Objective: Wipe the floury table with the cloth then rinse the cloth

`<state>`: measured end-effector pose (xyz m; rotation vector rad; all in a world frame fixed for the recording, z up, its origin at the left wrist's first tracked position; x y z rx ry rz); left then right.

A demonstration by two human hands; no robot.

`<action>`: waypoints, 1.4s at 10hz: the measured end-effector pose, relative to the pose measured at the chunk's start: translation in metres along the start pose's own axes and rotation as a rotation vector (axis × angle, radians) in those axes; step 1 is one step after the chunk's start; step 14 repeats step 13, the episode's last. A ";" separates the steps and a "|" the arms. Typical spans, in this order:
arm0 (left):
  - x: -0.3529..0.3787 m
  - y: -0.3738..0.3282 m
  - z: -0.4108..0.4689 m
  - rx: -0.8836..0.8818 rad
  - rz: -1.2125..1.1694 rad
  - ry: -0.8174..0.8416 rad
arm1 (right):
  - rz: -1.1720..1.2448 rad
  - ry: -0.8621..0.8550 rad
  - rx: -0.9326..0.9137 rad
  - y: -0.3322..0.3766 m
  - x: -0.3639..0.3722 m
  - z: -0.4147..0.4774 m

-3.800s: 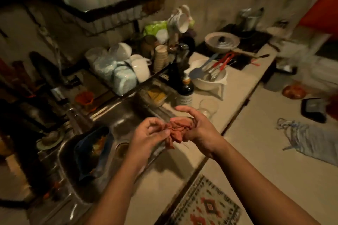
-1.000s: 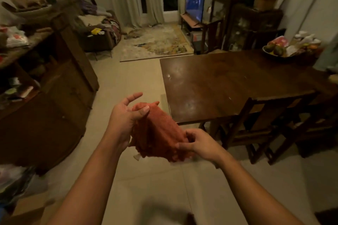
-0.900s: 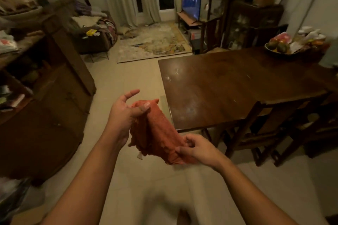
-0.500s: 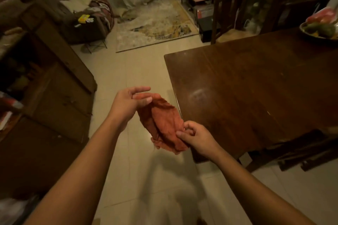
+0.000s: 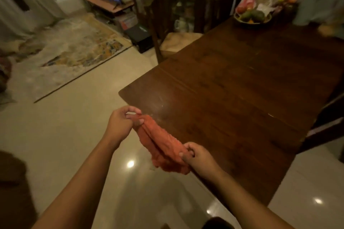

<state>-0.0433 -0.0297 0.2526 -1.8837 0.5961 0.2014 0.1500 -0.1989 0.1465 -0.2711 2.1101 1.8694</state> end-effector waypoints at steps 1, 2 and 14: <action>0.008 -0.007 0.064 0.021 0.060 0.095 | -0.053 -0.150 0.115 -0.006 -0.010 0.039; 0.030 -0.011 0.117 0.058 0.193 0.182 | -0.082 -0.241 0.245 -0.030 -0.013 0.071; 0.112 0.034 0.303 0.904 1.622 0.839 | -0.484 -0.473 0.957 -0.019 0.097 0.116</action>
Point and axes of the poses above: each hand's wrist, its own z-axis towards the middle knuckle, its own x-axis out of the palm, y = z × x, the point moved 3 cm from there along z, towards the middle knuckle, and after that the axes turned 11 degrees about -x, right-handed, at the moved point
